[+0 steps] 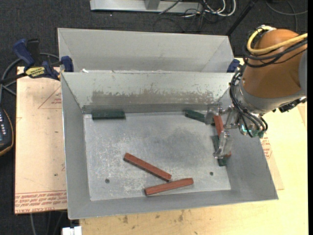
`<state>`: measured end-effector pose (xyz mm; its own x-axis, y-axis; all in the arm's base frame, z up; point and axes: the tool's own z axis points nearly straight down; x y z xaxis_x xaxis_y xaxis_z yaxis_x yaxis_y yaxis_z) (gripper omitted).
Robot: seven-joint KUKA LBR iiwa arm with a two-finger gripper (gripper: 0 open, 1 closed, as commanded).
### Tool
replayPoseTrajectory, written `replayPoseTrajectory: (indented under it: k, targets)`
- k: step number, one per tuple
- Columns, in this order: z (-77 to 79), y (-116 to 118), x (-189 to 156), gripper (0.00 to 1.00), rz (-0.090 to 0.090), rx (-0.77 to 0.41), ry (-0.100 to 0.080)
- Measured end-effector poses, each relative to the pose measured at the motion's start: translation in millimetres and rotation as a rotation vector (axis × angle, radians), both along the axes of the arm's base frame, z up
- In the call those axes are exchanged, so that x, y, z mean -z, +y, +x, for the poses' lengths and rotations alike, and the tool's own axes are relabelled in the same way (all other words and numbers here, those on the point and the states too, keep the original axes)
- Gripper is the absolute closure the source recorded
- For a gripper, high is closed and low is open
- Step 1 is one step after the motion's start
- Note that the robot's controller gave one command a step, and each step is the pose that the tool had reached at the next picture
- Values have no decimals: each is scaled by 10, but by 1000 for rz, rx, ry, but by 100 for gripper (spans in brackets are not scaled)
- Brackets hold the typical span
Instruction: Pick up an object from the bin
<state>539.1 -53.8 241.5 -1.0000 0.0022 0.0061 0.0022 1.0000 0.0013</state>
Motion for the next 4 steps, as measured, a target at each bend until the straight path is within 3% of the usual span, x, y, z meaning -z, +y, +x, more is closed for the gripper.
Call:
replayPoseTrajectory:
  k: [1, 2, 3, 4]
  targets:
    - [-550, -713, 821, 0, 0, -187, 0]
    - [-229, -972, 518, 0, -3, -354, -13]
    - [373, -546, 896, 0, 3, -378, -12]
    - [-161, 314, 775, 0, 5, -327, -5]
